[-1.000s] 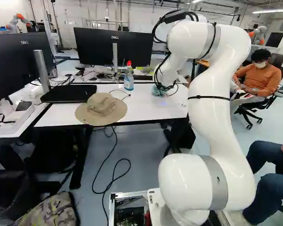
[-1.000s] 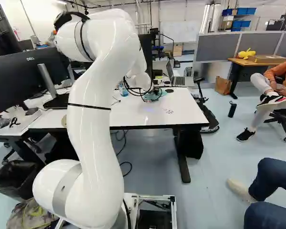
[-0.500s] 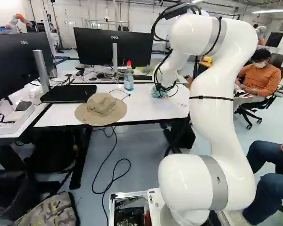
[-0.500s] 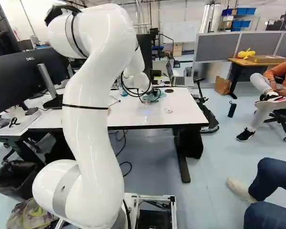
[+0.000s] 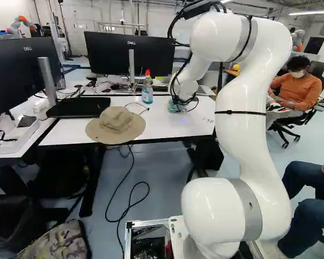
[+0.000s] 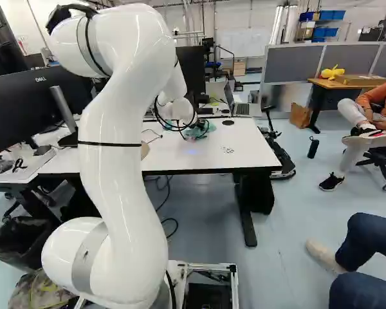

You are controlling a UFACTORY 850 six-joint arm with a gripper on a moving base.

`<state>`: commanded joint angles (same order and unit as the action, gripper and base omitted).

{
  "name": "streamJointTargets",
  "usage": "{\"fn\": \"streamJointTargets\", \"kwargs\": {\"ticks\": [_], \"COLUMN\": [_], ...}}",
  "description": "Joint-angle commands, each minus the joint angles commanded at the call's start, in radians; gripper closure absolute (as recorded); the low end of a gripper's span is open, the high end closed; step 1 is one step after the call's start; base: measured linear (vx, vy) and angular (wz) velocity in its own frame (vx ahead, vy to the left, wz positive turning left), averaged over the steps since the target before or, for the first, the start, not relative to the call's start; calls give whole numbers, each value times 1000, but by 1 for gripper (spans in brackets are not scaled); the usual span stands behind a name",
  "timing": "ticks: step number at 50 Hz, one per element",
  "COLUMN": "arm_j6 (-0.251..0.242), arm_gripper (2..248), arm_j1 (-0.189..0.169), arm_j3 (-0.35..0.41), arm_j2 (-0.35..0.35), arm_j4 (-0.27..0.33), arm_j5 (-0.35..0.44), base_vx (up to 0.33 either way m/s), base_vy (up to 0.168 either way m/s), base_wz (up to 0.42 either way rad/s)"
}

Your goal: Clean the table with the green towel

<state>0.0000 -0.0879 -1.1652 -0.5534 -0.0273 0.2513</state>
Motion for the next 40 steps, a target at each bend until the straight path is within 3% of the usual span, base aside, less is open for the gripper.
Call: {"fn": "streamJointTargets", "kwargs": {"ticks": [16,40], "arm_j6": [0,0], "arm_gripper": [193,193], "arm_j1": [3,-50], "arm_j3": [-64,-111], "arm_j2": [-47,-82], "arm_j4": [0,0], "arm_j5": [0,0], "base_vx": [0,0], "base_vy": [0,0], "base_wz": [0,0]}}
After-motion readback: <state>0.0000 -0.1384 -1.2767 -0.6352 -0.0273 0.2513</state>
